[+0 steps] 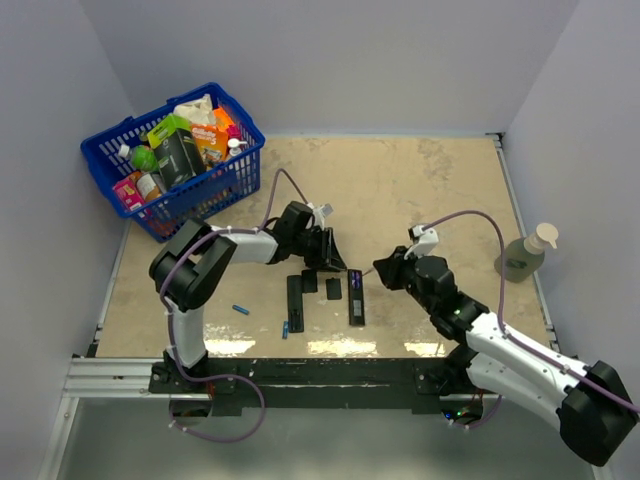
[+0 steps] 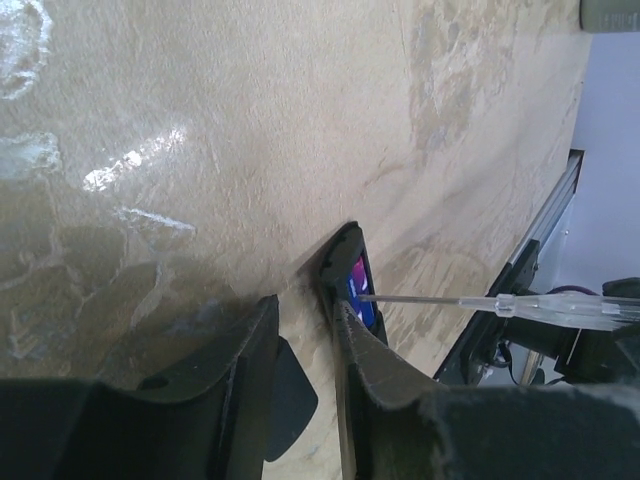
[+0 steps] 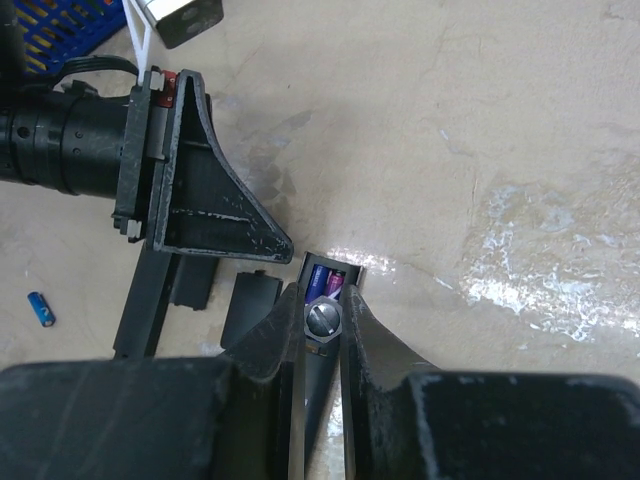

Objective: Unload the batteries from the remote control

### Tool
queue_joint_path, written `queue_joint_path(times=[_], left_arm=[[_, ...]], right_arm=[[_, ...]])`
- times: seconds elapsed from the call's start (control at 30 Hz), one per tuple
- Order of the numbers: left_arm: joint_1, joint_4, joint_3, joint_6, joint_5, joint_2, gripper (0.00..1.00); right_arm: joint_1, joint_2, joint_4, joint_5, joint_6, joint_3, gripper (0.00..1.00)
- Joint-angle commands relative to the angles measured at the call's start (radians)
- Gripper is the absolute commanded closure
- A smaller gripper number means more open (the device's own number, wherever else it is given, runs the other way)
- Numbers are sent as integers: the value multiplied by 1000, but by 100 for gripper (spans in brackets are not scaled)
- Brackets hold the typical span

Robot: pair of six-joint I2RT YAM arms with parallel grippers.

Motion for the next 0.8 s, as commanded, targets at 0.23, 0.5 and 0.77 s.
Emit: queue_joint_path(times=[0.23, 0.5, 0.77], left_arm=[[-8, 91, 1, 14, 59, 50, 70], [-15, 104, -16, 18, 81, 60, 72], [-15, 118, -13, 15, 107, 77, 91]], right_arm=[[8, -18, 64, -51, 28, -67, 100], [8, -58, 84, 18, 63, -102, 100], [6, -107, 128, 17, 144, -165, 100]])
